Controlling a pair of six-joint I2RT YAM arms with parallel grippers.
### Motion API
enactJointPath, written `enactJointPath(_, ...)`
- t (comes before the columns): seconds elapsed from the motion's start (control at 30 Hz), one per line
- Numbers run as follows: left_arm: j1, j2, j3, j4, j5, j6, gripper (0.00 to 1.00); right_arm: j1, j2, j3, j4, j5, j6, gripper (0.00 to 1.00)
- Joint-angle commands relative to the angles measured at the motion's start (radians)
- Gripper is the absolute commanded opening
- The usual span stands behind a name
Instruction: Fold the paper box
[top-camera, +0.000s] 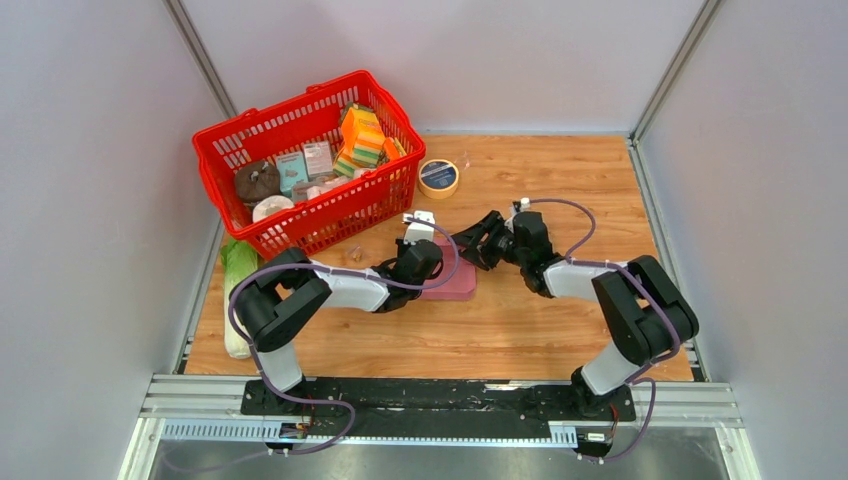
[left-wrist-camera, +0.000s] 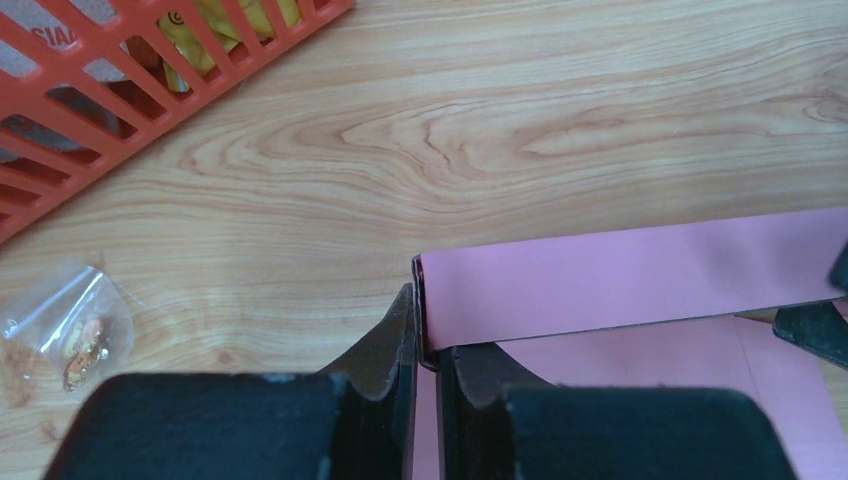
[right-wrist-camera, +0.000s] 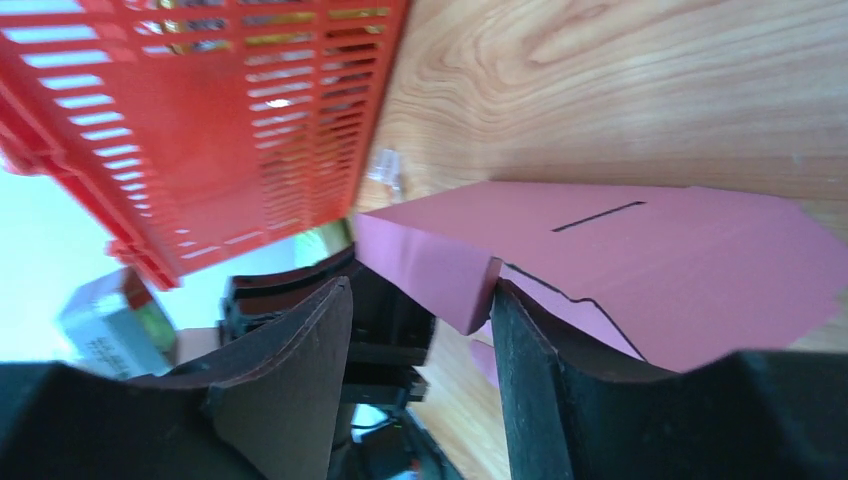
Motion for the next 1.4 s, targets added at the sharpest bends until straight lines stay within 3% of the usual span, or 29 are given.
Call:
enactJointPath(0.0,-0.007,-0.029,-0.008,-0.018,0.024,-0.061,0.00,-0.017,0.035,-0.057,0.386,-0.043,0.249,0.55)
enactJointPath(0.17,-0.007,-0.054,-0.019,-0.033,0.008,-0.075,0.00,-0.020,-0.005,-0.088,0.330,-0.031,0.197,0.61)
enactJointPath(0.27,-0.007,-0.067,-0.024,-0.051,0.008,-0.092,0.00,-0.021,-0.101,-0.056,0.035,0.010,0.023,0.75)
enactJointPath(0.3,-0.006,-0.069,-0.022,-0.058,0.009,-0.097,0.00,-0.021,-0.129,-0.044,-0.140,0.030,-0.032,0.78)
enactJointPath(0.37,-0.006,-0.074,-0.014,-0.088,0.008,-0.109,0.00,-0.024,-0.219,-0.024,-0.259,0.087,-0.177,0.85)
enactJointPath(0.5,-0.006,-0.071,0.002,-0.117,0.011,-0.129,0.00,-0.024,-0.365,0.042,-0.578,0.202,-0.368,0.90)
enactJointPath(0.63,-0.004,-0.080,0.010,-0.166,0.014,-0.161,0.00,-0.031,-0.479,0.053,-0.718,0.254,-0.485,0.91)
enactJointPath(0.83,-0.001,-0.149,0.001,-0.229,0.009,-0.175,0.00,-0.021,-0.686,-0.054,-0.778,0.326,-0.485,0.95)
enactJointPath(1.07,0.010,-0.219,-0.001,-0.286,0.054,-0.235,0.00,0.124,-0.918,-0.234,-0.626,0.366,-0.382,0.89)
enactJointPath(1.17,0.010,-0.229,0.012,-0.318,0.069,-0.267,0.00,0.121,-0.883,-0.252,-0.582,0.408,-0.430,0.86)
enactJointPath(1.3,0.010,-0.239,0.003,-0.326,0.067,-0.282,0.00,0.092,-0.803,-0.223,-0.565,0.333,-0.491,0.81)
enactJointPath(1.37,0.010,-0.239,0.002,-0.326,0.064,-0.263,0.00,0.067,-0.775,-0.218,-0.549,0.305,-0.507,0.73)
